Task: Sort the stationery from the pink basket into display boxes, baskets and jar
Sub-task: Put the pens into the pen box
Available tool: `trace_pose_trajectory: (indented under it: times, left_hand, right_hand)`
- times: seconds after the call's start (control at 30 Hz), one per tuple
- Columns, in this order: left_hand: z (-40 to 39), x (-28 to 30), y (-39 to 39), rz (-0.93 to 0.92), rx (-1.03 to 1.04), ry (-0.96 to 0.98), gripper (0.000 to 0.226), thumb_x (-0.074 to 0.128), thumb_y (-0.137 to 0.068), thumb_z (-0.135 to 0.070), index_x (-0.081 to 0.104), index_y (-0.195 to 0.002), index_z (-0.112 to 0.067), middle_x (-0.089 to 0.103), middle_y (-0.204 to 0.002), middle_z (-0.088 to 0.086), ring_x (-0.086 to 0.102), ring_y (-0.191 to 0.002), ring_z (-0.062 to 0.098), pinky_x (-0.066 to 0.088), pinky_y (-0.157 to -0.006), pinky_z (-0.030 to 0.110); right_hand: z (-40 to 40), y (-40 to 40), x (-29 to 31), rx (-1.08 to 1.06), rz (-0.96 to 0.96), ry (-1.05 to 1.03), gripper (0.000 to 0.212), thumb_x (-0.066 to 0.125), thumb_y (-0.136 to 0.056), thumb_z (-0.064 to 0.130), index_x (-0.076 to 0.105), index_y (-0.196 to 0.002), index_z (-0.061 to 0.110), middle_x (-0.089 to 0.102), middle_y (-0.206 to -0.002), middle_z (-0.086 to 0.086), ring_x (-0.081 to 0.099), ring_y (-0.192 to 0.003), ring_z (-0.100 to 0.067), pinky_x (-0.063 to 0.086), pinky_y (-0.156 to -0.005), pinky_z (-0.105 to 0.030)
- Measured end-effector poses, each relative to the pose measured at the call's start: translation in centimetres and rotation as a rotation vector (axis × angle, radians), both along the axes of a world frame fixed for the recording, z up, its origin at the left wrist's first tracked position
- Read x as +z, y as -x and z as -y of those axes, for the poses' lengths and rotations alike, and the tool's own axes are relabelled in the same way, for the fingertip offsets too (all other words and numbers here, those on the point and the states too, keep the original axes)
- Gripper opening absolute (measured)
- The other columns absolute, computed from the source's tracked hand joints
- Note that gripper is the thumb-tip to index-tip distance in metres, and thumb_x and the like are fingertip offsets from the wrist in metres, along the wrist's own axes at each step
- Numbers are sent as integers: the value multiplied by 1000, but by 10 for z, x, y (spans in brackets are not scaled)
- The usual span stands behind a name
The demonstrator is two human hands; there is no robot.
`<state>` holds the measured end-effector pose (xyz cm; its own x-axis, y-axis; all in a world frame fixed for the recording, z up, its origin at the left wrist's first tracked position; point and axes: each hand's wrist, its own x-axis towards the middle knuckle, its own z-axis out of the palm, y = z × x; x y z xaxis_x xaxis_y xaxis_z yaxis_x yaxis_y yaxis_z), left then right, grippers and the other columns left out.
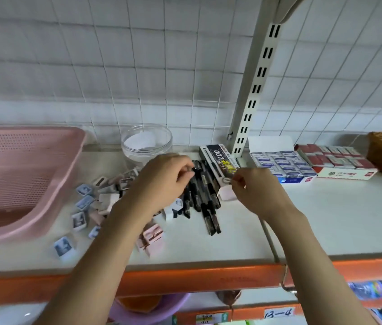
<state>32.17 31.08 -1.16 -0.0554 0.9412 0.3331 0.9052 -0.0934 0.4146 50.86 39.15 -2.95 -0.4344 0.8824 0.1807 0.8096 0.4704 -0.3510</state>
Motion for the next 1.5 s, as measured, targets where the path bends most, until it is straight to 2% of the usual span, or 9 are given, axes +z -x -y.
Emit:
trace_pose_trajectory:
  times: [0.33, 0.5, 0.6, 0.73, 0.9, 1.07, 1.23, 1.37, 1.5]
  left_hand:
    - [-138, 4, -55, -938, -369, 458, 88, 56, -82, 1, 10, -150, -30, 24, -152, 1, 26, -136, 21, 27, -105, 40]
    - [-147, 5, -66, -1105, -476, 462, 78, 64, -79, -11, 25, -144, -28, 35, -146, -1, 31, -133, 20, 26, -106, 39]
    - [-142, 18, -61, -1007, -444, 371, 81, 66, -76, -14, 24, -144, -26, 37, -142, -1, 32, -130, 18, 23, -108, 37]
    - [-109, 44, -47, -630, -289, 248, 90, 68, -72, -23, 17, -146, -25, 30, -142, 1, 24, -131, 19, 16, -110, 33]
    - [-46, 41, -13, -254, 92, 173, 95, 66, -66, -51, 17, -145, -28, 32, -122, 4, 37, -116, 24, 31, -101, 35]
    - [-6, 23, 4, -232, 347, 142, 98, 66, -68, -50, 12, -147, -27, 34, -120, 7, 42, -111, 27, 33, -97, 38]
    - [10, 10, 13, -219, 466, 96, 100, 64, -72, -49, 10, -150, -17, 37, -129, 9, 42, -117, 30, 34, -95, 42]
    - [14, 4, 17, -192, 489, 67, 98, 49, -62, -52, 23, -148, -12, 46, -127, 14, 48, -114, 36, 37, -91, 45]
    - [14, -3, 19, -209, 474, 26, 96, 42, -60, -58, 37, -142, -8, 55, -117, 15, 56, -102, 38, 43, -84, 47]
  right_hand:
    - [3, -78, -24, -81, -14, -5, 18, 48, -91, 23, 65, -90, 19, 67, -92, -1, 60, -81, -23, 45, -66, -29]
    - [-1, -86, -28, -66, -55, -23, 20, 48, -92, 25, 66, -98, 20, 66, -98, 0, 60, -82, -19, 49, -70, -29]
    - [-5, -82, -27, -42, -83, -41, 19, 50, -92, 22, 67, -98, 19, 66, -99, 0, 60, -83, -20, 47, -70, -28]
    - [-12, -63, -21, 56, -102, -34, 16, 51, -90, 17, 67, -90, 14, 66, -92, -2, 58, -79, -19, 43, -67, -27]
    - [-19, -19, -13, 221, -83, 90, 15, 53, -89, 21, 67, -84, 19, 67, -83, 2, 60, -77, -16, 48, -70, -27]
    - [-16, 29, -8, 285, 161, 215, 26, 55, -87, 32, 58, -73, 11, 61, -76, -6, 58, -74, -25, 47, -60, -29]
    - [-18, 46, -2, 217, 253, 225, 33, 51, -85, 25, 41, -58, 9, 44, -63, -4, 41, -54, -17, 28, -44, -24]
    - [-32, 53, 6, 151, 225, 200, 25, 50, -87, 30, 55, -80, 7, 47, -74, -3, 48, -70, -23, 36, -55, -26]
    - [-38, 67, 8, 165, 337, 322, 29, 53, -91, 35, 44, -87, 8, 39, -74, 0, 46, -83, -23, 31, -50, -23]
